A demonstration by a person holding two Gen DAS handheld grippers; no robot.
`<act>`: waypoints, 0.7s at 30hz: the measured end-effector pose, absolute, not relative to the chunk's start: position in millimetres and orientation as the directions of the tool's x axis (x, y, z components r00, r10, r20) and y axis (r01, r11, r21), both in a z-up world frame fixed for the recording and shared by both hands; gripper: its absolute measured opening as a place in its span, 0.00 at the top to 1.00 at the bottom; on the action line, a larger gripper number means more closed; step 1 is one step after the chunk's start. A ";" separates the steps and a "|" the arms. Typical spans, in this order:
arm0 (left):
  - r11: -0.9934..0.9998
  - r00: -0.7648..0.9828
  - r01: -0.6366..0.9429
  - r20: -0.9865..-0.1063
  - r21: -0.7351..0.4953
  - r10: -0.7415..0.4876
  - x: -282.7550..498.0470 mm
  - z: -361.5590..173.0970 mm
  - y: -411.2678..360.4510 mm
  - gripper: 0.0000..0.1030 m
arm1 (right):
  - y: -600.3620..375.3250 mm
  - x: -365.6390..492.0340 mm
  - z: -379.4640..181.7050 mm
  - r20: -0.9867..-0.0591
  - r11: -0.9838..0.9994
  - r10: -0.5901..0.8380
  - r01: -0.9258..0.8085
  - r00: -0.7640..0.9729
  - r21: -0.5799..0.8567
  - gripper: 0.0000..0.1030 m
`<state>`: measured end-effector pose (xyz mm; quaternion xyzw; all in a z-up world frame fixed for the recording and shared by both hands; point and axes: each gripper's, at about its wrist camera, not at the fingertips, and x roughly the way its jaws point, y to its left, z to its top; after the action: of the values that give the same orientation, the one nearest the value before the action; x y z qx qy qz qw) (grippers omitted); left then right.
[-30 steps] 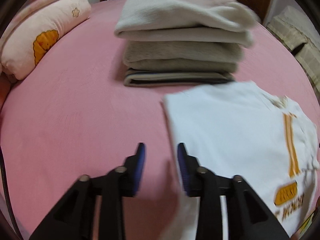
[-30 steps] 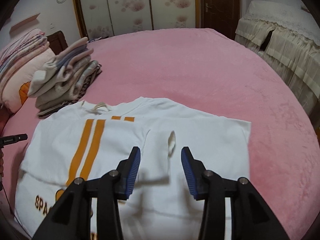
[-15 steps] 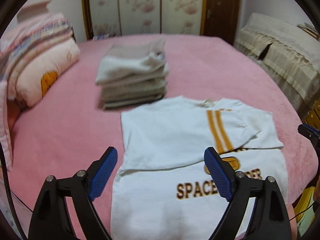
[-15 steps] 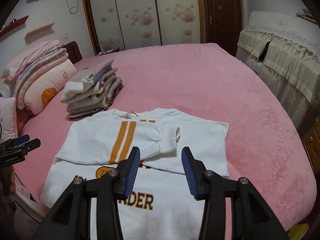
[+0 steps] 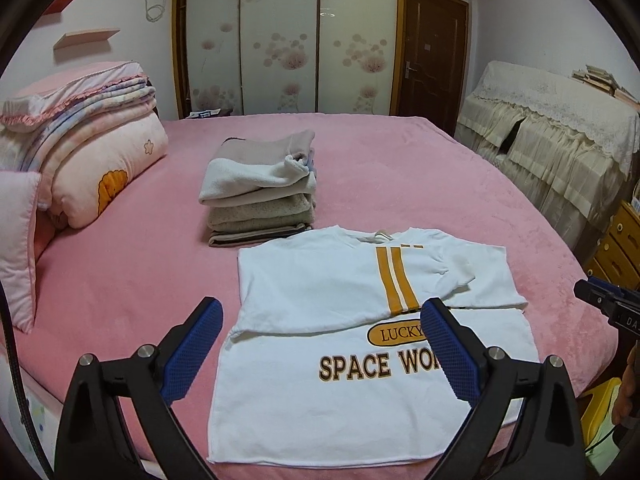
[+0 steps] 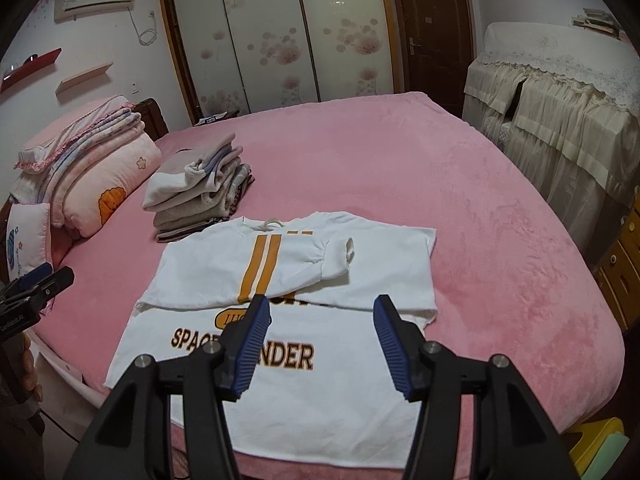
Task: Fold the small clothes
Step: 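Move both tools back toward the shirt hem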
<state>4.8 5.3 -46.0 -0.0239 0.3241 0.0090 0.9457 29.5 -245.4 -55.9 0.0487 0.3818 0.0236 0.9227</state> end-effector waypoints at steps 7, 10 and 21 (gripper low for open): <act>0.998 0.802 -0.035 -0.598 -0.054 -0.004 -14.5 -65.0 8.9 0.04 | -252.8 6.7 -61.9 -0.697 0.994 0.067 0.010 0.714 0.106 0.47; 0.996 0.835 -0.026 -0.550 -0.081 -0.023 -26.2 -69.4 13.3 0.04 | -255.7 0.5 -67.3 -0.700 0.994 0.068 0.015 0.711 0.112 0.47; 0.994 0.783 -0.059 -0.622 -0.089 -0.010 -31.8 -109.4 23.6 0.04 | -262.6 -20.6 -97.4 -0.714 0.996 0.048 0.023 0.699 0.090 0.47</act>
<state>-31.8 23.6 -109.4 -0.0519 0.3295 0.0129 0.9427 -20.6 -262.6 -97.4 0.0463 0.3880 0.0068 0.9205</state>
